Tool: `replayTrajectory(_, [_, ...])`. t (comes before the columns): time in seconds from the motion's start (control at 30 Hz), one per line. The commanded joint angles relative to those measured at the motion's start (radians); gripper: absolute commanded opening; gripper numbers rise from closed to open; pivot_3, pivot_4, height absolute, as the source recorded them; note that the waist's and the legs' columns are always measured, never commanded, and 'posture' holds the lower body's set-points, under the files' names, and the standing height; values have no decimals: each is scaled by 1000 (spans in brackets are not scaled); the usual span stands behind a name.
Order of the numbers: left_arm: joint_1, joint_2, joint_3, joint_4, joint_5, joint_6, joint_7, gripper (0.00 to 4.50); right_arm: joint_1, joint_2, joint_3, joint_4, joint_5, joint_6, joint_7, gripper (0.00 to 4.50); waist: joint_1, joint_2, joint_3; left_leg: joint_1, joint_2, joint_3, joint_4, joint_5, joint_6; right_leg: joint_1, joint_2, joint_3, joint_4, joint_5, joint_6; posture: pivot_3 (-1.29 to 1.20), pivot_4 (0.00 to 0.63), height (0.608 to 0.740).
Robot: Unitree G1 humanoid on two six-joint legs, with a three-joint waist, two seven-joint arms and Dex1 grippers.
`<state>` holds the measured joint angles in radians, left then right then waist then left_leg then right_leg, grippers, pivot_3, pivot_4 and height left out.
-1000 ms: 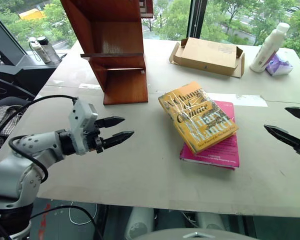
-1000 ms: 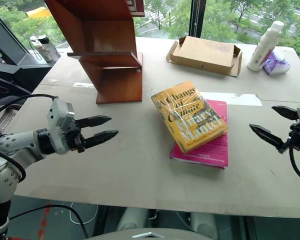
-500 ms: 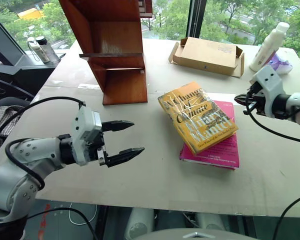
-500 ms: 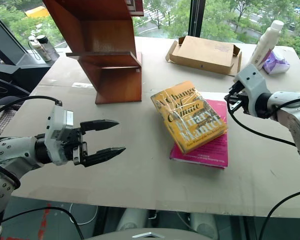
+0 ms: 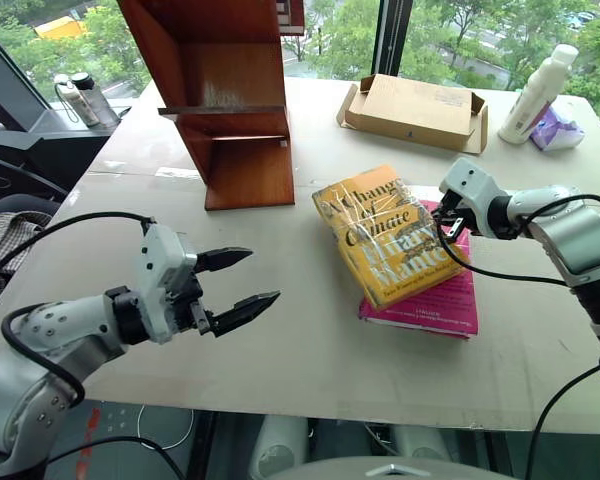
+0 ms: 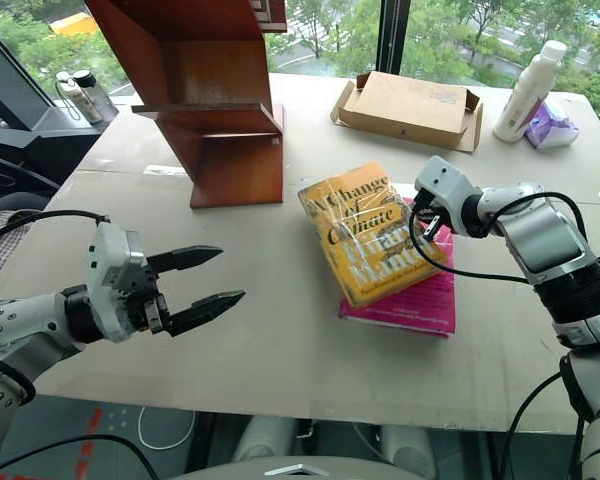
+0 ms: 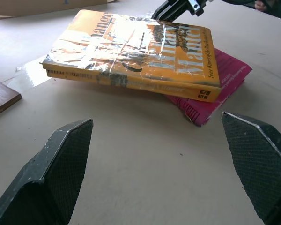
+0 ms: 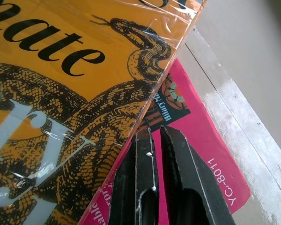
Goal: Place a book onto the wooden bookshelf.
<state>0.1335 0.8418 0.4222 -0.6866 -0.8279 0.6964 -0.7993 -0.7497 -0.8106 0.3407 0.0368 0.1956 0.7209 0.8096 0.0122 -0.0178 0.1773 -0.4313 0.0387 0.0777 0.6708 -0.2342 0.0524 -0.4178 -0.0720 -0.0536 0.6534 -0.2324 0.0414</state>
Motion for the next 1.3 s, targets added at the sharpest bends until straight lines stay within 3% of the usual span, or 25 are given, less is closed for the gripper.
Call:
replayTrajectory(0.03, [-14, -14, -15, 4, -42, 54, 64, 4500, 41, -18, -85, -37, -19, -53, -8, 106, 1, 0, 0, 0, 0, 0, 0, 0, 0, 0, 0, 0, 0, 0, 0, 0, 150, 733])
replayTrajectory(0.13, [-50, -11, -55, 47, -103, 185, 143, 4500, 105, -47, -186, -88, 26, -73, 19, 106, 3, 0, 0, 0, 0, 0, 0, 0, -1, 0, 0, 0, 1, 0, 0, 0, 150, 733])
replayTrajectory(0.2, [-140, -70, -79, 154, -265, 310, 238, 4500, 205, -108, -318, -203, 94, -68, 77, 328, 11, 1, 0, 0, 0, -1, 0, 0, 0, 0, 0, 0, 2, 0, 0, 0, 150, 733])
replayTrajectory(0.3, [-272, -131, -129, 319, -441, 490, 365, 4500, 406, -161, -571, -408, 247, -51, 177, 1344, 25, 1, 0, 0, -1, -3, 1, 0, 1, 1, -1, -2, 3, 0, 1, 0, 150, 733])
replayTrajectory(0.47, [-449, -253, -158, 555, -543, 589, 506, 4500, 726, -104, -980, -640, 507, 3, 290, 3851, 13, -2, -1, 2, 0, -5, 2, -1, 1, 4, 0, -3, 4, 0, 1, 0, 150, 733])
replayTrajectory(0.53, [-523, -299, -178, 651, -548, 619, 534, 4500, 847, -69, -1106, -675, 543, -15, 325, 4401, 12, -2, -1, 3, 0, -6, 3, -1, 1, 6, 1, -4, 5, 0, 1, 0, 150, 733])
replayTrajectory(0.8, [-723, -458, -201, 918, -508, 681, 603, 4500, 1023, -15, -1272, -679, 662, -47, 340, 4401, 3, -3, -2, 8, -1, -4, 5, -1, 2, 8, 1, 0, 7, 0, 1, 0, 150, 733])
replayTrajectory(1.2, [-855, -659, -224, 1183, -246, 526, 490, 4500, 1115, 33, -1244, -804, 761, -67, 199, 4401, 10, -4, -3, 7, -2, -4, 4, -1, 2, 8, 0, 0, 7, 0, 0, 0, 150, 733])
replayTrajectory(1.3, [-865, -666, -212, 1201, -216, 511, 429, 3301, 1120, 23, -1247, -817, 804, -64, 168, 4500, 11, -4, -3, 7, -2, -4, 4, -1, 2, 8, 0, 0, 6, 0, 0, 0, 150, 733])
